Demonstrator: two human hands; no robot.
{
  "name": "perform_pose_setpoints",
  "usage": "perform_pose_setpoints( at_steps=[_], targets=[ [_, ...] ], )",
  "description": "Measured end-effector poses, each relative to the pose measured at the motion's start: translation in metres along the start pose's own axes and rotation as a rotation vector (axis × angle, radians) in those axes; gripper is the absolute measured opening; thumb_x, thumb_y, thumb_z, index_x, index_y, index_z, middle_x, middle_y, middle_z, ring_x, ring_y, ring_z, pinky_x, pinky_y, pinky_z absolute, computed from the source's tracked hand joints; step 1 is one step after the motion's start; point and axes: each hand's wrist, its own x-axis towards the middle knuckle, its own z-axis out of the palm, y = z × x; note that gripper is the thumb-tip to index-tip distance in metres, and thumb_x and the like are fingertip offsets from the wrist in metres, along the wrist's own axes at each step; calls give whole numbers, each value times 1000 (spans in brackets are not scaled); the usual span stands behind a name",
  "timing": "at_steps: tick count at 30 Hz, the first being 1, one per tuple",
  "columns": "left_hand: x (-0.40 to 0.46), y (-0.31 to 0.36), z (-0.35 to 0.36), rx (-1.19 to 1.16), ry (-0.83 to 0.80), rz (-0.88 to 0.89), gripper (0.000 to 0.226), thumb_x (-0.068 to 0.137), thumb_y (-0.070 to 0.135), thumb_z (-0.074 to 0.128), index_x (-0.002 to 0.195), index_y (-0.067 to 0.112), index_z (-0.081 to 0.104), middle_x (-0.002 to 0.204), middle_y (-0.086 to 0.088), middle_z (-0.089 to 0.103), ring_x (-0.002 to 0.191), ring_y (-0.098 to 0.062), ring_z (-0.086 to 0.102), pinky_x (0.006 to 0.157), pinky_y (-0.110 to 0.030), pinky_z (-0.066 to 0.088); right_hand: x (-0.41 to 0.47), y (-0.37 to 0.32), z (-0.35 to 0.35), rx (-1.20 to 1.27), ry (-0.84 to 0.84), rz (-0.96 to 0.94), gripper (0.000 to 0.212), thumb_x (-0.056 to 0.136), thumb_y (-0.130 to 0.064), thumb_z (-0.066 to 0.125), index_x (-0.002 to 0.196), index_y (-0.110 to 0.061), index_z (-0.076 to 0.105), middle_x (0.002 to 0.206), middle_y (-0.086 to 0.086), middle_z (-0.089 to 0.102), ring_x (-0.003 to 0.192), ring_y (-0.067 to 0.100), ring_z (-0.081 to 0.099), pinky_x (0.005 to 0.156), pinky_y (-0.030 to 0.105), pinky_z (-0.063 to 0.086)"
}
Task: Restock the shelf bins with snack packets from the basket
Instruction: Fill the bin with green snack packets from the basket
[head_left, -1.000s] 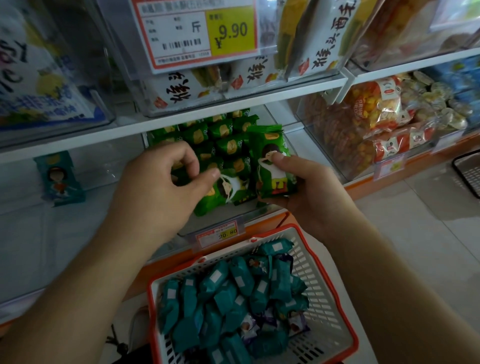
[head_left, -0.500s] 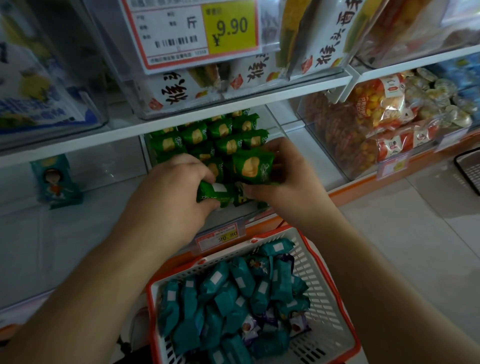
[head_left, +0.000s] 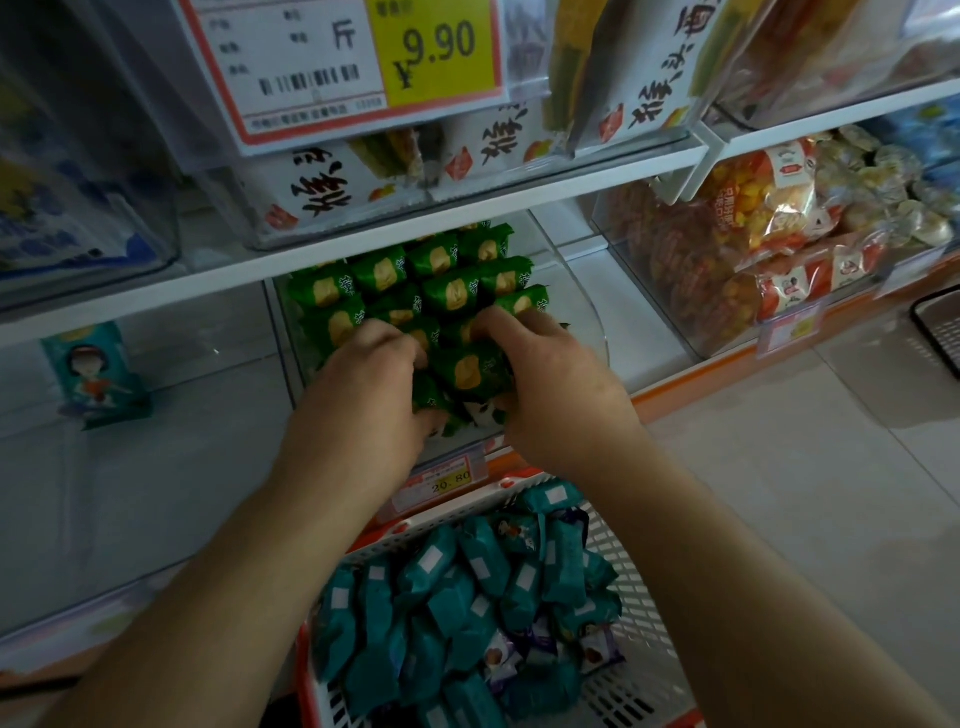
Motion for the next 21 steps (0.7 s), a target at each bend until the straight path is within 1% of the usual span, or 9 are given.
perform_pose_setpoints(
  at_steps=[3, 5, 6, 8, 11, 13, 16, 18, 21],
  targets=[
    [0, -2, 1, 50, -35, 7, 57, 81, 22, 87, 133, 14, 64, 135, 3, 50, 117, -20, 56, 95, -32, 48, 2, -3, 1, -82, 5, -3, 83, 73, -24, 80, 144, -38, 38, 142, 0, 37, 104, 27, 62, 73, 46, 63],
    [-1, 0, 3, 63, -20, 5, 51, 84, 14, 83, 132, 15, 65, 136, 2, 48, 118, -21, 54, 94, -34, 49, 2, -5, 5, -77, 22, -35, 77, 74, -33, 77, 143, -36, 43, 144, -1, 35, 105, 26, 62, 75, 45, 62],
    [-3, 1, 4, 60, -6, -3, 49, 85, 13, 81, 131, 18, 66, 134, 2, 47, 118, -22, 53, 94, -35, 50, 2, -6, 7, -82, 28, -38, 73, 77, -33, 77, 142, -36, 46, 143, -1, 36, 105, 26, 62, 75, 44, 62],
    [-5, 4, 6, 53, 23, -16, 50, 84, 17, 82, 131, 23, 66, 126, 2, 46, 117, -22, 51, 91, -39, 52, 3, -6, 12, -96, 31, -17, 70, 79, -28, 80, 141, -35, 49, 142, -2, 38, 106, 26, 62, 75, 43, 62],
    [-7, 7, 8, 34, 63, -13, 53, 85, 23, 82, 134, 31, 64, 115, 5, 43, 110, -20, 51, 83, -40, 55, 6, -3, 14, -67, 64, 8, 67, 78, -12, 80, 137, -31, 56, 139, -1, 44, 104, 28, 64, 75, 44, 62],
    [-6, 8, 10, 10, 76, -23, 55, 87, 22, 80, 138, 31, 61, 117, 5, 42, 105, -19, 52, 79, -36, 54, 5, -2, 13, -53, 108, -3, 58, 76, -7, 78, 129, -25, 63, 132, 0, 50, 97, 30, 65, 70, 43, 61],
    [-5, 8, 11, -10, 84, -44, 54, 91, 22, 77, 142, 26, 58, 125, 4, 46, 104, -20, 56, 78, -31, 48, 4, 2, 13, -27, 161, -33, 45, 73, -4, 76, 115, -18, 68, 122, 2, 56, 88, 33, 65, 63, 43, 59],
    [-4, 7, 12, -38, 91, -51, 50, 91, 24, 77, 138, 25, 62, 126, 5, 48, 103, -20, 58, 77, -29, 45, 4, 5, 15, -2, 182, -59, 42, 71, -3, 77, 110, -16, 68, 118, 2, 58, 84, 33, 65, 59, 41, 57],
    [-4, 10, 11, -83, 120, -41, 46, 89, 25, 79, 133, 24, 67, 125, 7, 52, 102, -19, 59, 77, -27, 44, 3, 8, 16, 14, 217, -91, 36, 70, -4, 80, 102, -14, 68, 114, 2, 60, 77, 32, 64, 54, 33, 48]
  ],
)
